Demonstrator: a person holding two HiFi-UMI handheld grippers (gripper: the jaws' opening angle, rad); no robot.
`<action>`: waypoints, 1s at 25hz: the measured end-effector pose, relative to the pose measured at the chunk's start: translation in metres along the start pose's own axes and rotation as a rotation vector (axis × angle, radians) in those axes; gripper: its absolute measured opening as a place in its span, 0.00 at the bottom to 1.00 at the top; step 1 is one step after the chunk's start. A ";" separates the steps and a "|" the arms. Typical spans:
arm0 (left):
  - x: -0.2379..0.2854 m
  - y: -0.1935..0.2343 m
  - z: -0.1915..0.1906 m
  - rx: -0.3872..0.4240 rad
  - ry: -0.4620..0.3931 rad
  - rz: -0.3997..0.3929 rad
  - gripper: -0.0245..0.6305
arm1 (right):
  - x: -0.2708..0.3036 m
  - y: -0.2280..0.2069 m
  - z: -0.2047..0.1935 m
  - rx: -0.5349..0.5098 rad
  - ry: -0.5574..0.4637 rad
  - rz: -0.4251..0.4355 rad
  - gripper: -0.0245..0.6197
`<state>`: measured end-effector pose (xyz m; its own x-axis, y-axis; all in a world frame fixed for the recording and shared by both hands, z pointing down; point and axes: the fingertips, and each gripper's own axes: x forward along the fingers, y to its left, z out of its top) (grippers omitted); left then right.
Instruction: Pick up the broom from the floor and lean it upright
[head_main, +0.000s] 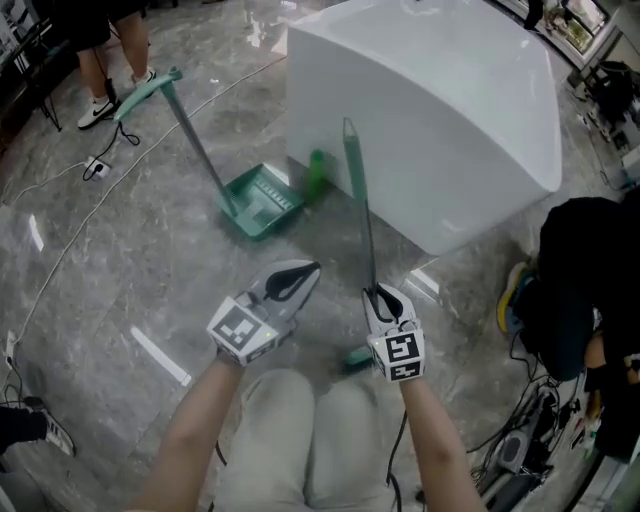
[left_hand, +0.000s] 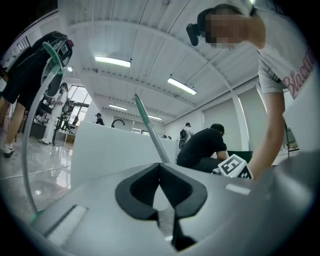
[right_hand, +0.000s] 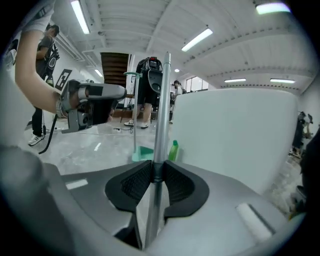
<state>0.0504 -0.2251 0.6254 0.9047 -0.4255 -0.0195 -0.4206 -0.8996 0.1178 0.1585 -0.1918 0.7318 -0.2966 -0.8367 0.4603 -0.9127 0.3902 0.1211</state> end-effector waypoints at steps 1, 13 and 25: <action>0.012 0.000 0.005 0.009 -0.008 -0.010 0.04 | -0.001 -0.011 0.008 0.000 -0.021 -0.027 0.17; 0.127 0.018 0.015 0.061 -0.136 -0.062 0.04 | 0.047 -0.175 0.068 0.061 -0.134 -0.509 0.16; 0.157 0.050 -0.001 0.021 -0.108 -0.048 0.04 | 0.115 -0.253 0.073 0.155 0.098 -0.818 0.15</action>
<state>0.1714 -0.3366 0.6289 0.9118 -0.3889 -0.1318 -0.3792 -0.9206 0.0928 0.3344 -0.4151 0.6900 0.4956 -0.7926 0.3551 -0.8595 -0.3888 0.3317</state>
